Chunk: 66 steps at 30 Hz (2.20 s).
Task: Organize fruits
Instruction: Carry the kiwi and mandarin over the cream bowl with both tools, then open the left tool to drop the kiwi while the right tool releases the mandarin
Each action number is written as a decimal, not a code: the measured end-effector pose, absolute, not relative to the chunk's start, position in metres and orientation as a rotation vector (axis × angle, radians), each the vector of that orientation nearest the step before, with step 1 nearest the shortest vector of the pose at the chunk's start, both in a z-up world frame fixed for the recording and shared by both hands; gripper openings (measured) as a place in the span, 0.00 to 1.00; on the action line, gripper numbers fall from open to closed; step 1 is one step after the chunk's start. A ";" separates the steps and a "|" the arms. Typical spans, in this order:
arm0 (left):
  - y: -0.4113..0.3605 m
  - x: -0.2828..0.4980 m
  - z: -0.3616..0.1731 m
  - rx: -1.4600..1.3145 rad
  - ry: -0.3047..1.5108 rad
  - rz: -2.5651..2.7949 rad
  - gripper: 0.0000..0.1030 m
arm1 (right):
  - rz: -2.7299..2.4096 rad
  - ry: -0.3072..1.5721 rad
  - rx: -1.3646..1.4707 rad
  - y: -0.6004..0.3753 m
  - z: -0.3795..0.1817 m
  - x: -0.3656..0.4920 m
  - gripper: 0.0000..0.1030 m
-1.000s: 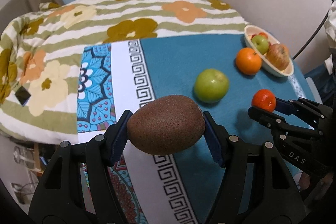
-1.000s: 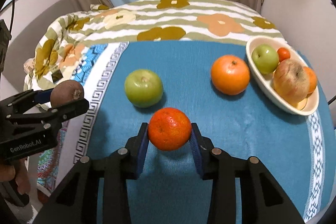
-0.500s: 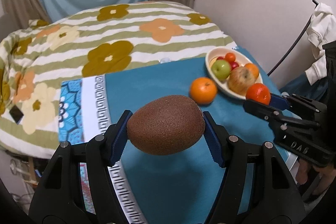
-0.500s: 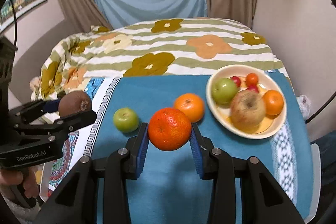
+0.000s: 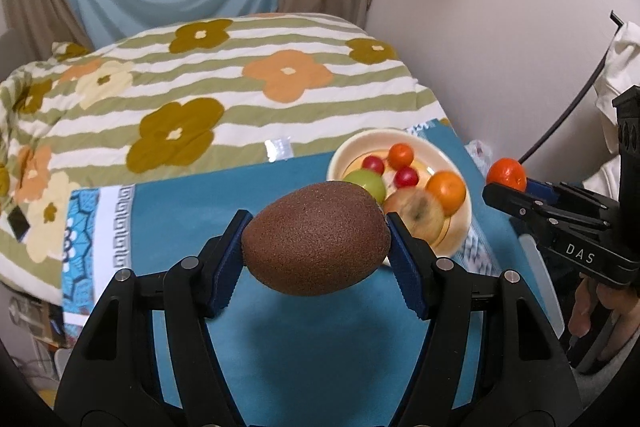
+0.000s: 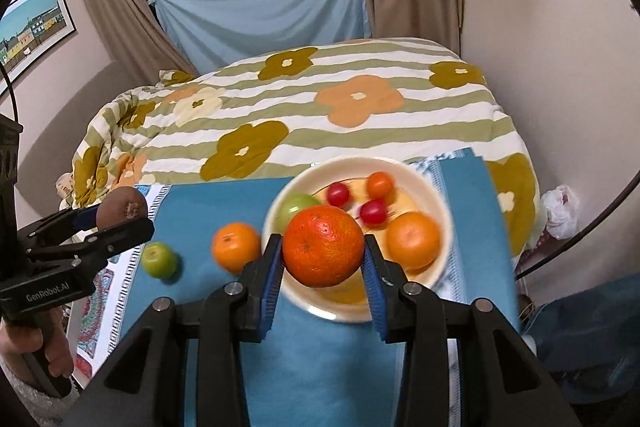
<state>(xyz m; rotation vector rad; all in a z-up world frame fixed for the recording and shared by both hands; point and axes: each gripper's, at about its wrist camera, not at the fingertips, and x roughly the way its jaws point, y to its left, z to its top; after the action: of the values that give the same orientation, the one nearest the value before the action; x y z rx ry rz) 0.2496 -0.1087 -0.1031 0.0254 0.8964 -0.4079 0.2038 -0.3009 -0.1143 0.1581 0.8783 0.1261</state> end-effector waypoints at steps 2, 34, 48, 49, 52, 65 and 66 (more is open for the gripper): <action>-0.125 0.257 -0.105 0.030 0.898 -0.403 0.69 | 0.135 0.882 0.156 -0.316 -0.117 0.211 0.34; -0.260 0.329 -0.176 0.180 0.986 -0.412 0.86 | 0.212 0.919 0.184 -0.408 -0.162 0.278 0.34; -0.218 0.304 -0.142 0.139 0.923 -0.349 1.00 | 0.263 0.921 0.133 -0.388 -0.153 0.281 0.34; -0.214 0.302 -0.141 0.138 0.922 -0.338 1.00 | 0.269 0.926 0.126 -0.386 -0.154 0.282 0.34; -0.197 0.293 -0.137 0.129 0.922 -0.301 1.00 | 0.286 0.937 0.105 -0.380 -0.156 0.286 0.34; -0.142 0.264 -0.141 0.059 0.948 -0.166 1.00 | 0.355 0.980 0.082 -0.365 -0.184 0.306 0.34; -0.140 0.262 -0.142 0.056 0.950 -0.161 1.00 | 0.353 0.978 0.088 -0.365 -0.184 0.306 0.34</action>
<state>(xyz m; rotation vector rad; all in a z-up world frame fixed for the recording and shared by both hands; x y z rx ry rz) 0.2624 -0.1396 -0.1419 0.0563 0.9497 -0.1613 0.3061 -0.3646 -0.1845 0.0879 0.9779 0.3532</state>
